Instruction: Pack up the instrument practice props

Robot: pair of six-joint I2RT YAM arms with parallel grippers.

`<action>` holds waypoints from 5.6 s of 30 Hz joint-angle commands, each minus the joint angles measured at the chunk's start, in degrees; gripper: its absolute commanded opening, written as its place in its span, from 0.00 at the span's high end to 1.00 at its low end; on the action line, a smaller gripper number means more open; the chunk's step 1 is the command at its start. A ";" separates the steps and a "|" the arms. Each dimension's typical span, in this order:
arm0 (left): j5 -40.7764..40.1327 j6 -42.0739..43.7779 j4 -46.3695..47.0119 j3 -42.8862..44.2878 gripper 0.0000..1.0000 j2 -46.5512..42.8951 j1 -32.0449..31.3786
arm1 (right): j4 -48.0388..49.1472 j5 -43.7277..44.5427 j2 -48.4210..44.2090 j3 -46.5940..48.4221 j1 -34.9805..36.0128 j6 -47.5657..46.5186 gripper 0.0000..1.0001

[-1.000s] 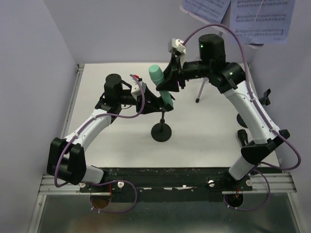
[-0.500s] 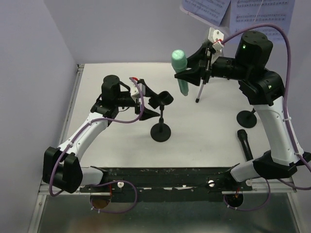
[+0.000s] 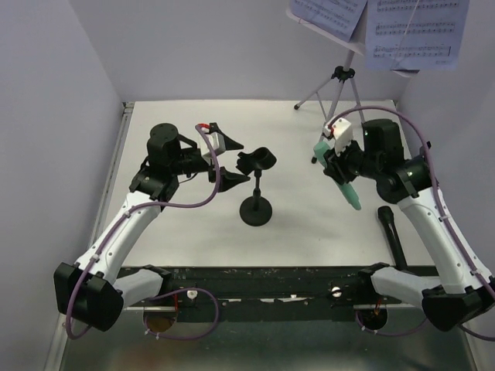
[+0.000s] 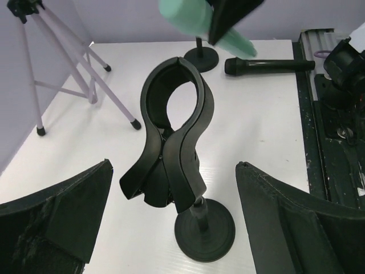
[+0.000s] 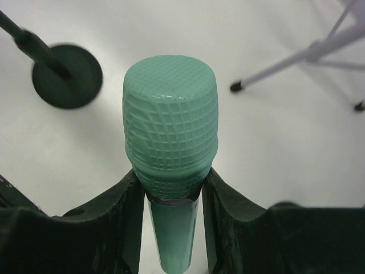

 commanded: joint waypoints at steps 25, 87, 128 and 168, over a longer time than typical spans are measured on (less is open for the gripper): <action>-12.97 0.40 -11.13 5.19 0.01 -3.81 -0.32 | 10.53 20.97 7.01 -40.93 -18.51 -8.90 1.00; -3.30 12.97 -31.35 19.87 0.48 9.55 -2.43 | 7.73 -33.60 7.62 8.19 2.92 2.89 0.03; -3.83 10.07 -23.80 7.40 1.00 10.34 -2.43 | 9.66 -32.90 22.04 6.00 10.32 -6.97 0.79; -8.66 12.62 -28.89 2.65 0.18 -0.82 -0.06 | 7.03 -38.35 25.73 3.00 11.37 -12.51 0.01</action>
